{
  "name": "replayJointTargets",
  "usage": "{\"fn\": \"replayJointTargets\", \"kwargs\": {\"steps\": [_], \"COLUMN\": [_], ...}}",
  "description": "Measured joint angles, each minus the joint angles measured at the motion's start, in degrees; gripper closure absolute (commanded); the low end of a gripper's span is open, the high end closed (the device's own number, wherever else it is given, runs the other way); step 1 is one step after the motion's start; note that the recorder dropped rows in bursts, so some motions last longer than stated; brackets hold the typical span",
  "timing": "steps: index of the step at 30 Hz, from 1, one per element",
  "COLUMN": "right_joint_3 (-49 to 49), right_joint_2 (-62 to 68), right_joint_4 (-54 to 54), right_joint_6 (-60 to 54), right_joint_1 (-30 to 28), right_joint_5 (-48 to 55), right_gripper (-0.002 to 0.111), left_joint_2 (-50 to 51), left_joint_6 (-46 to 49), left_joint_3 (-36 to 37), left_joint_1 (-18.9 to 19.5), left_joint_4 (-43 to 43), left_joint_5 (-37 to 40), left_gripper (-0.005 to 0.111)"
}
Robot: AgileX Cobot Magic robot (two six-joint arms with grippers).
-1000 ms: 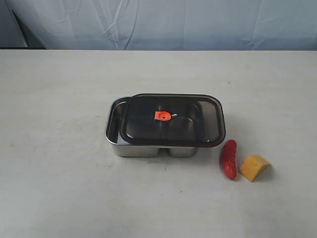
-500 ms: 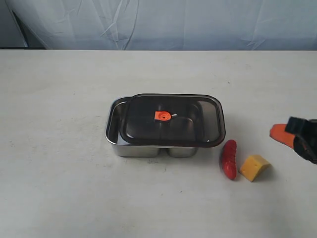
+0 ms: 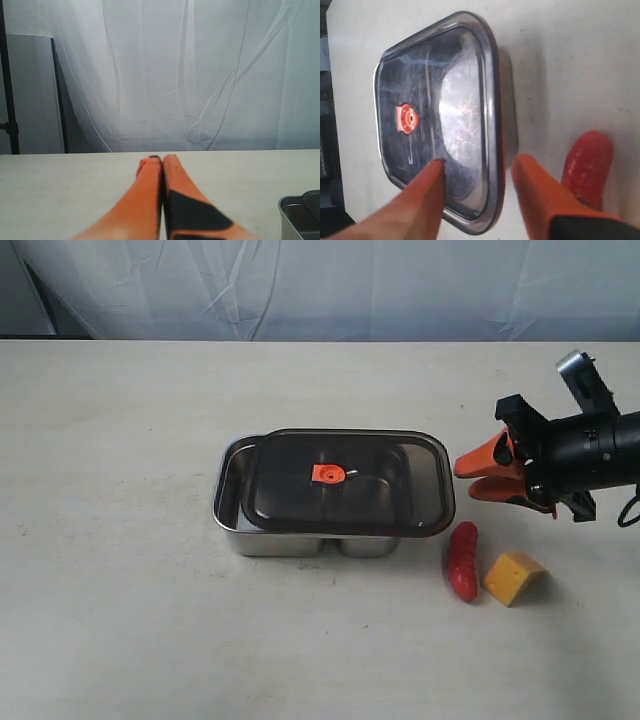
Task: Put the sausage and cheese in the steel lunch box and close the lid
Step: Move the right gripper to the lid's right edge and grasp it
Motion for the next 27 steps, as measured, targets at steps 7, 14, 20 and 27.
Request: {"fn": "replayJointTargets", "kwargs": {"steps": [7, 14, 20, 27], "right_joint_3": [-0.38, -0.47, -0.47, -0.61], "right_joint_2": [3.68, 7.71, 9.44, 9.44], "right_joint_4": [1.58, 10.79, 15.76, 16.87], "right_joint_6": [-0.55, -4.0, -6.87, -7.85], "right_joint_1": [0.0, 3.43, 7.24, 7.43], "right_joint_5": [-1.54, -1.54, -0.58, 2.15], "right_gripper": [0.046, 0.046, 0.083, 0.108], "left_joint_2": [0.0, 0.0, 0.0, 0.0], "left_joint_6": [0.0, 0.0, 0.0, 0.0], "left_joint_3": [0.0, 0.0, 0.0, 0.0], "left_joint_1": [0.0, 0.0, 0.0, 0.0], "left_joint_4": [0.0, 0.0, 0.0, 0.0], "left_joint_5": [0.0, 0.0, 0.0, 0.0], "left_gripper": [0.107, 0.107, 0.107, 0.107]}}
